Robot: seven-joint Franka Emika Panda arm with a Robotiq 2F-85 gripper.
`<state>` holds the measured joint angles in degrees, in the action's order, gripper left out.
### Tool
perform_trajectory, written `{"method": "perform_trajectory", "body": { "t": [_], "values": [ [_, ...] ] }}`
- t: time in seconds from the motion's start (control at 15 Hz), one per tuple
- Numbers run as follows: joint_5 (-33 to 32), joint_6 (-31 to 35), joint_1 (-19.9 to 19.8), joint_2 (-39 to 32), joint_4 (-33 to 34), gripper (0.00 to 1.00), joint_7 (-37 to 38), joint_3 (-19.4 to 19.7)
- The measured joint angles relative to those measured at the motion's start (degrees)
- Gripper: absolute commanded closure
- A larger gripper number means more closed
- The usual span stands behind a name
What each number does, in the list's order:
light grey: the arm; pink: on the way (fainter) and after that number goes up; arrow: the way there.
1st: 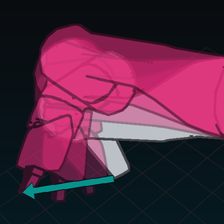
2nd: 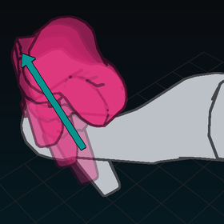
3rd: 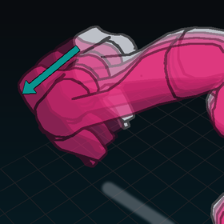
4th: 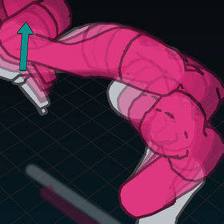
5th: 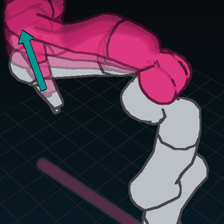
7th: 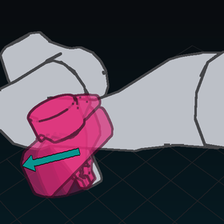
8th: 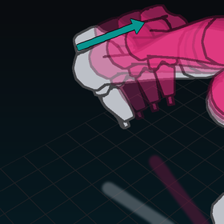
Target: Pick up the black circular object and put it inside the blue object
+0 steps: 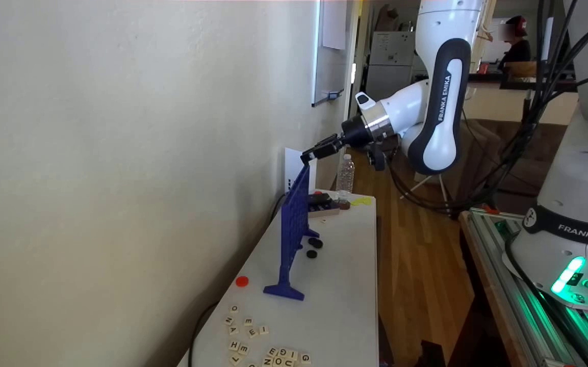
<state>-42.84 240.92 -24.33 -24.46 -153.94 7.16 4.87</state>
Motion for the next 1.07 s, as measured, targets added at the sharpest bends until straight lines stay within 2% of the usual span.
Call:
{"method": "perform_trajectory", "body": {
  "t": [1.07],
  "values": [
    [1.3,0.1,1.0,-4.1,3.0,0.9,0.1,0.0]
  ]
}}
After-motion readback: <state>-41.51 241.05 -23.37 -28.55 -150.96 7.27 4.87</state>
